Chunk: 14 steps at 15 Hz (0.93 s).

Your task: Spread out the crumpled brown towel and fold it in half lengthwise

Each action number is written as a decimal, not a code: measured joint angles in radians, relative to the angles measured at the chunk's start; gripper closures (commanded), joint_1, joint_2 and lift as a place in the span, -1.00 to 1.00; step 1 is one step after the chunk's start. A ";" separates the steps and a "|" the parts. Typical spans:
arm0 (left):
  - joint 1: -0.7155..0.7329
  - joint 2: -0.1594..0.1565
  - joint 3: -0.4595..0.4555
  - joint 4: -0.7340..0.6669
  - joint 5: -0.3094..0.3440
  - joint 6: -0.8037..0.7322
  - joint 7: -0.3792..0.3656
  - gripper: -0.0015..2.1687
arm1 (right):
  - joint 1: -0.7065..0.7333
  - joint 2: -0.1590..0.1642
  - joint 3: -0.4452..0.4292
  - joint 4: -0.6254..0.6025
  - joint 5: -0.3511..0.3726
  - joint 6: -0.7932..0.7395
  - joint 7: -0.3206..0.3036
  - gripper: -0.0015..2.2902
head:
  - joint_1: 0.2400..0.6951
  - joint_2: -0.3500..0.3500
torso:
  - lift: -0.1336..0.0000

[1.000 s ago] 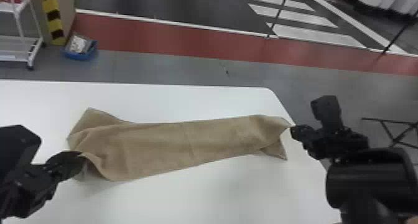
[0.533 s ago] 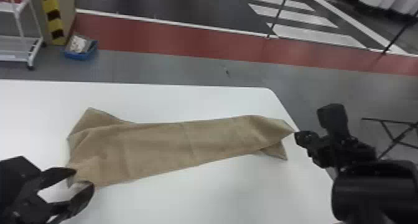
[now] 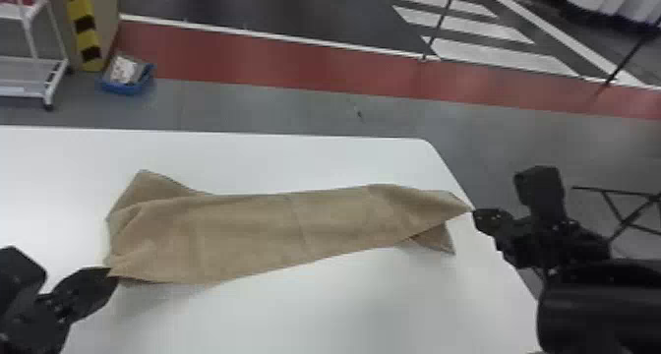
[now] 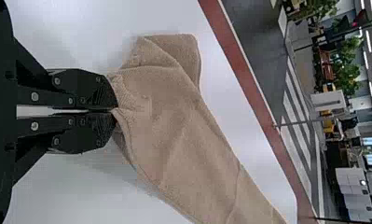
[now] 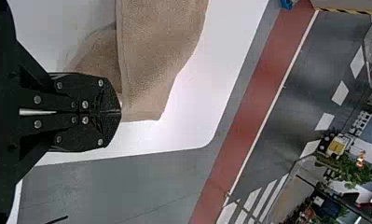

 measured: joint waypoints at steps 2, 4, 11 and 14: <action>0.006 -0.002 0.052 -0.024 -0.001 0.000 -0.006 -0.07 | -0.011 -0.014 -0.031 -0.012 -0.023 0.011 0.002 0.53 | 1.00 -1.00 | -0.87; 0.016 -0.009 0.114 -0.058 0.008 0.000 -0.008 -0.50 | -0.038 -0.042 -0.065 -0.031 -0.054 0.058 0.011 0.53 | 1.00 -1.00 | -0.87; 0.018 -0.039 0.163 -0.041 0.012 -0.001 0.027 0.96 | -0.069 -0.067 -0.090 -0.086 -0.084 0.158 0.021 0.53 | 1.00 -1.00 | -0.87; 0.010 -0.040 0.182 -0.040 0.000 0.006 -0.006 0.96 | -0.073 -0.068 -0.092 -0.094 -0.085 0.163 0.018 0.53 | 1.00 -1.00 | -0.87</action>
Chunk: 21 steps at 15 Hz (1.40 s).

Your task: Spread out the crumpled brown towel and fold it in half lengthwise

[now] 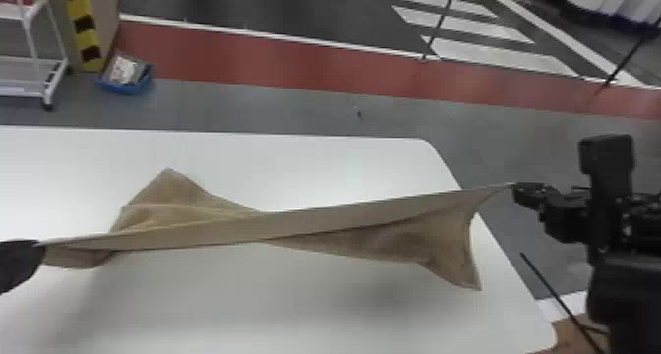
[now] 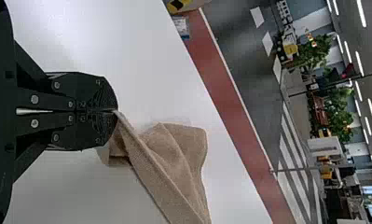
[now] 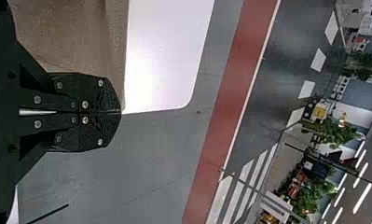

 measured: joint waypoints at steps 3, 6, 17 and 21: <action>-0.059 0.002 0.047 -0.008 -0.001 0.006 -0.036 0.96 | -0.013 -0.022 0.014 -0.001 -0.018 0.014 -0.013 0.53 | 1.00 -0.91 | -0.87; -0.233 0.014 0.008 -0.008 -0.030 0.070 -0.036 0.96 | -0.100 -0.061 0.126 0.023 0.009 0.079 -0.039 0.53 | 1.00 -0.81 | -0.87; -1.081 -0.082 -0.214 0.583 -0.098 0.239 0.017 0.96 | -0.928 0.010 0.427 0.674 0.164 0.153 -0.123 0.53 | -0.65 -0.48 | -0.87; -0.989 -0.011 -0.103 0.430 -0.060 0.243 -0.006 0.96 | -0.880 -0.050 0.407 0.562 0.076 0.245 -0.097 0.53 | -0.81 -0.41 | -0.87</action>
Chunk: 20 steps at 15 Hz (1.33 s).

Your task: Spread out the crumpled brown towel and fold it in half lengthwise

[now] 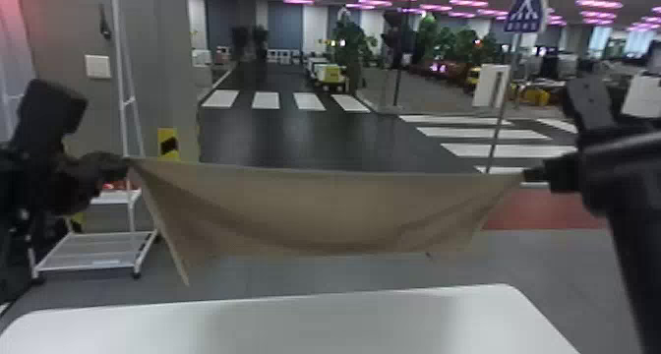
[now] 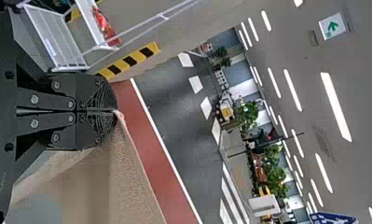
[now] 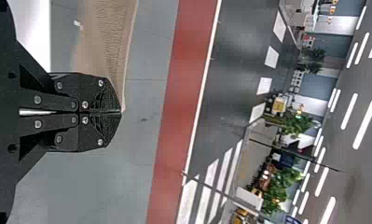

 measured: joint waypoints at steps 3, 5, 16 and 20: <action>0.435 0.049 0.143 -0.364 0.024 -0.044 -0.007 0.96 | 0.409 -0.068 -0.129 -0.405 -0.152 0.129 0.046 0.53 | -0.05 -0.41 | -0.87; 0.707 0.031 0.230 -0.490 0.057 -0.195 -0.010 0.96 | 0.667 -0.045 -0.219 -0.591 -0.186 0.098 0.075 0.53 | 0.40 -0.45 | -0.87; 1.387 -0.054 0.392 -0.482 0.134 -0.937 -0.086 0.96 | 1.306 0.184 -0.481 -0.839 -0.303 -0.425 0.239 0.53 | 1.00 -0.71 | -0.87; 1.381 -0.056 0.473 -0.480 0.156 -0.956 -0.192 0.96 | 1.305 0.196 -0.562 -0.845 -0.342 -0.437 0.285 0.53 | 1.00 -0.71 | -0.87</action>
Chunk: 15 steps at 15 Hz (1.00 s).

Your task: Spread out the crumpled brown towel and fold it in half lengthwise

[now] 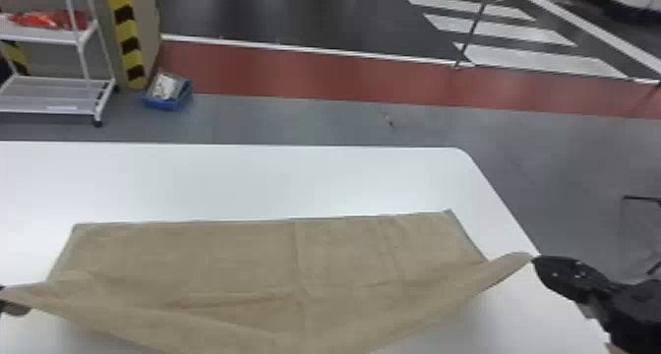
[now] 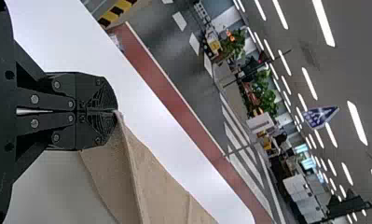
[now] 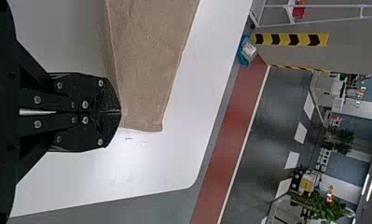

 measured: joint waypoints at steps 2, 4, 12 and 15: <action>-0.043 -0.002 0.032 0.040 -0.009 -0.004 -0.182 0.96 | 0.002 0.001 -0.007 0.000 -0.001 -0.006 0.021 0.53 | 1.00 -0.73 | -0.87; -0.063 0.029 0.075 0.123 -0.021 -0.103 -0.309 0.96 | 0.002 -0.002 -0.036 0.022 -0.006 -0.036 0.037 0.53 | 1.00 -0.76 | -0.87; -0.154 0.159 0.087 0.163 -0.265 -0.179 -0.567 0.96 | -0.052 -0.030 -0.069 0.128 0.063 -0.104 0.045 0.53 | 1.00 -0.88 | -0.87; -0.236 0.183 0.079 0.159 -0.316 -0.120 -0.599 0.96 | -0.119 -0.060 -0.054 0.166 0.113 -0.049 0.053 0.53 | 1.00 -0.84 | -0.87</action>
